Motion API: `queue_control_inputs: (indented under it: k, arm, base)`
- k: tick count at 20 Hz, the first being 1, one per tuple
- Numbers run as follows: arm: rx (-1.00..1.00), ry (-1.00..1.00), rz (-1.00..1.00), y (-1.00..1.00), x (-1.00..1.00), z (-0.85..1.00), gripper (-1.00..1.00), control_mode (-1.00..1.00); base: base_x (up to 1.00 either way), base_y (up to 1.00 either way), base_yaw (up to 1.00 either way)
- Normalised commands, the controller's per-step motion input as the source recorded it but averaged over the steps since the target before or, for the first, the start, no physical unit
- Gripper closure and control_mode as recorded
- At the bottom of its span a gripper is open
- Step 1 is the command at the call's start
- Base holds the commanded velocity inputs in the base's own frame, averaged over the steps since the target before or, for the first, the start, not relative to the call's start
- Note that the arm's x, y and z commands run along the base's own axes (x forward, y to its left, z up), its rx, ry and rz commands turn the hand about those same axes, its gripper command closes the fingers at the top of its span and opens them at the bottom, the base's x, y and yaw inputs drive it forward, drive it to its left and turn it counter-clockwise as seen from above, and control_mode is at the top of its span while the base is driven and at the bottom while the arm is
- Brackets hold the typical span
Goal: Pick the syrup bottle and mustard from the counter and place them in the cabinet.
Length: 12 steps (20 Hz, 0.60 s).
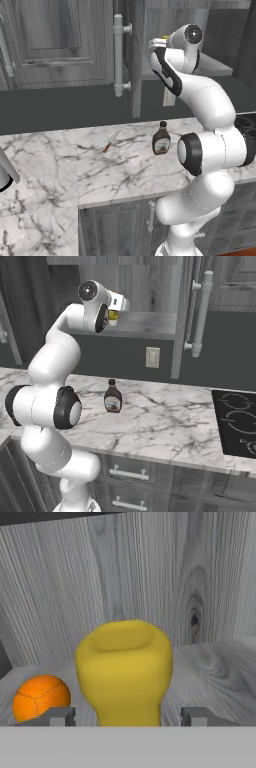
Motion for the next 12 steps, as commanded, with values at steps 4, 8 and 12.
queue_control_inputs:
  k: [4,8,12]
  arm:
    - [0.0,0.0,0.0,0.0,0.0,0.04,-1.0,-1.0]
    - [0.0,0.0,0.0,0.0,0.0,0.18,-1.0,-1.0]
    - [0.0,0.0,0.01,0.0,-0.03,0.38,-1.0,-1.0]
  base:
    - [0.0,0.0,0.0]
    - [0.0,0.0,0.0]
    - [0.0,0.0,0.0]
